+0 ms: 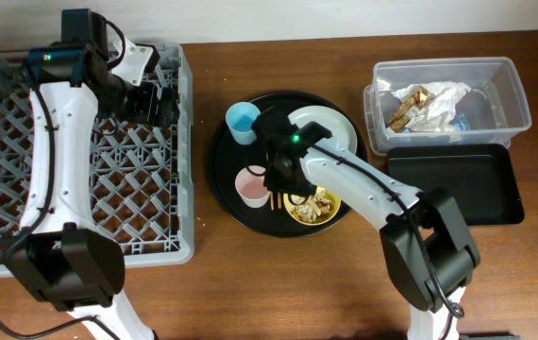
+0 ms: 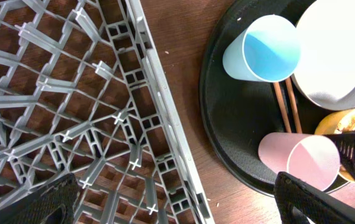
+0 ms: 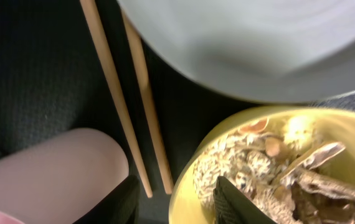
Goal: Sort waste into correct bins and load items into the dishwasher rack
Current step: 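Move the right gripper to the yellow bowl and grasp its rim, then tip the yellow bowl over the black tray to dump food waste, then return the empty yellow bowl to the black tray with the right gripper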
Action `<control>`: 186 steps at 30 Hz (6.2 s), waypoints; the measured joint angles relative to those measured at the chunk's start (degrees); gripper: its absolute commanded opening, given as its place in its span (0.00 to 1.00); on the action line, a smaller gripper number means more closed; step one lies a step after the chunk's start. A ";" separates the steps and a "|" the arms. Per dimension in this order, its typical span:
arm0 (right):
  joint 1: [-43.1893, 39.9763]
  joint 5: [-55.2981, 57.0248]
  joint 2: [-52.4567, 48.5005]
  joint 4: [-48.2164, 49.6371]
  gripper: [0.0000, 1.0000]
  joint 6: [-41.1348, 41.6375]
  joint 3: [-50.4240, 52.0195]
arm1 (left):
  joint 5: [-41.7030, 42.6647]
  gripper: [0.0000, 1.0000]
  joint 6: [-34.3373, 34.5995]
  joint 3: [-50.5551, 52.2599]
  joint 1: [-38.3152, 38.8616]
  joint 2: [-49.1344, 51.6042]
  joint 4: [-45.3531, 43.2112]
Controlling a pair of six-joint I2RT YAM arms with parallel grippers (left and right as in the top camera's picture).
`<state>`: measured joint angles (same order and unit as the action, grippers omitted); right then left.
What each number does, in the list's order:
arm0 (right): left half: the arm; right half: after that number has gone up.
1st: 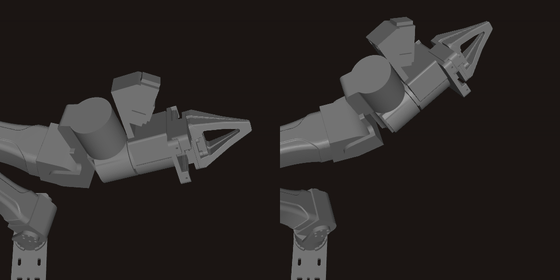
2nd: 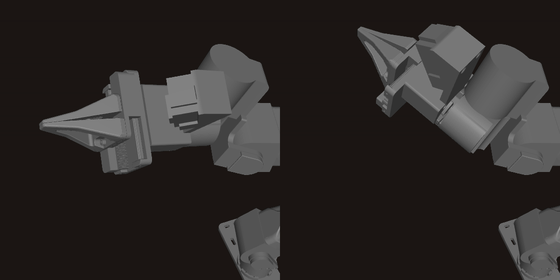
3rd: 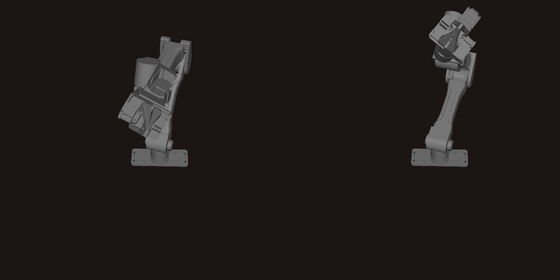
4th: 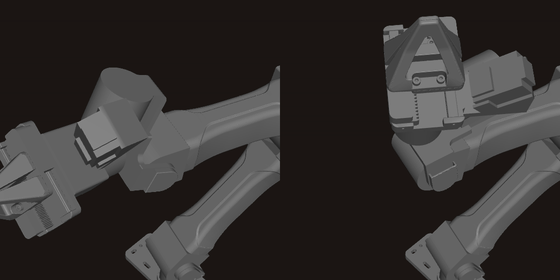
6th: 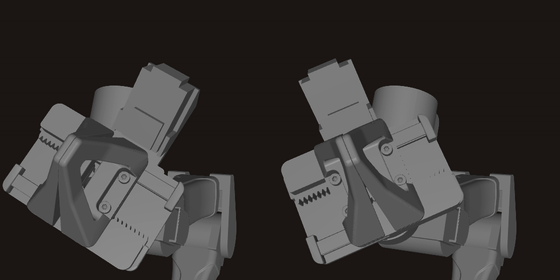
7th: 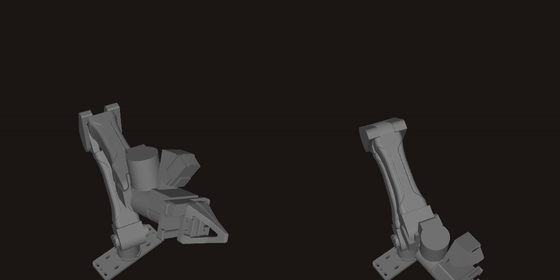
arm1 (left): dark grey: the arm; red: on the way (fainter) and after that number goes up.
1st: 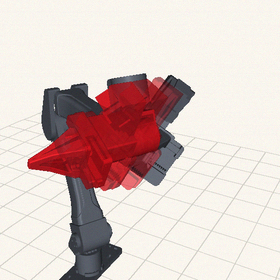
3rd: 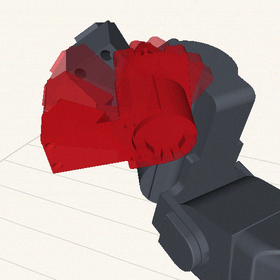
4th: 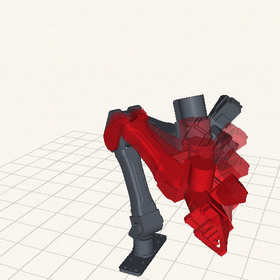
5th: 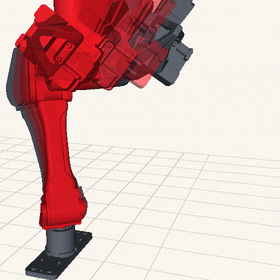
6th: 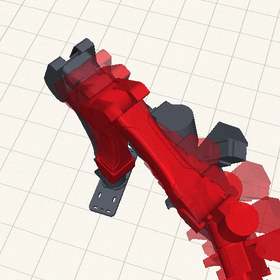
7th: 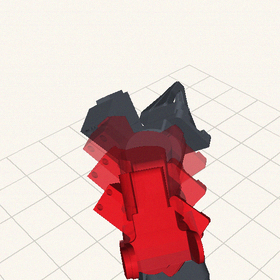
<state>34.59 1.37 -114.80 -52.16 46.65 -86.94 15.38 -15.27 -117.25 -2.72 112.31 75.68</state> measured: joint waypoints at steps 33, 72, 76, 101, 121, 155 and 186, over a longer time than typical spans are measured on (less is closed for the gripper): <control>0.17 -2.95 -0.02 -3.80 0.20 1.36 2.47 | 0.02 0.99 0.00 0.00 0.00 0.00 0.00; -19.37 -13.40 12.17 -28.57 0.04 -28.72 -21.07 | 0.02 0.99 0.00 0.00 0.00 0.00 0.00; -29.11 -19.26 13.84 -28.83 0.04 -35.65 -21.07 | 0.00 0.99 0.00 0.00 0.00 0.00 0.00; -71.67 -68.32 13.70 -10.97 0.05 -73.24 15.78 | 0.02 0.99 0.00 0.00 0.00 0.00 0.00; -76.37 -86.84 13.70 -4.33 0.05 -75.97 17.44 | 0.02 0.99 0.00 0.00 0.00 0.00 0.00; -80.96 -88.35 13.70 -6.36 0.05 -63.06 17.59 | 0.02 0.99 0.00 0.00 0.00 0.00 0.00; -11.87 -25.62 29.66 -0.44 0.04 -27.85 17.68 | -0.39 0.99 0.00 0.00 0.00 0.00 0.00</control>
<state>22.72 -24.25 -85.14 -52.60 18.81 -69.25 14.98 -15.27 -117.25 -2.72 112.31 75.68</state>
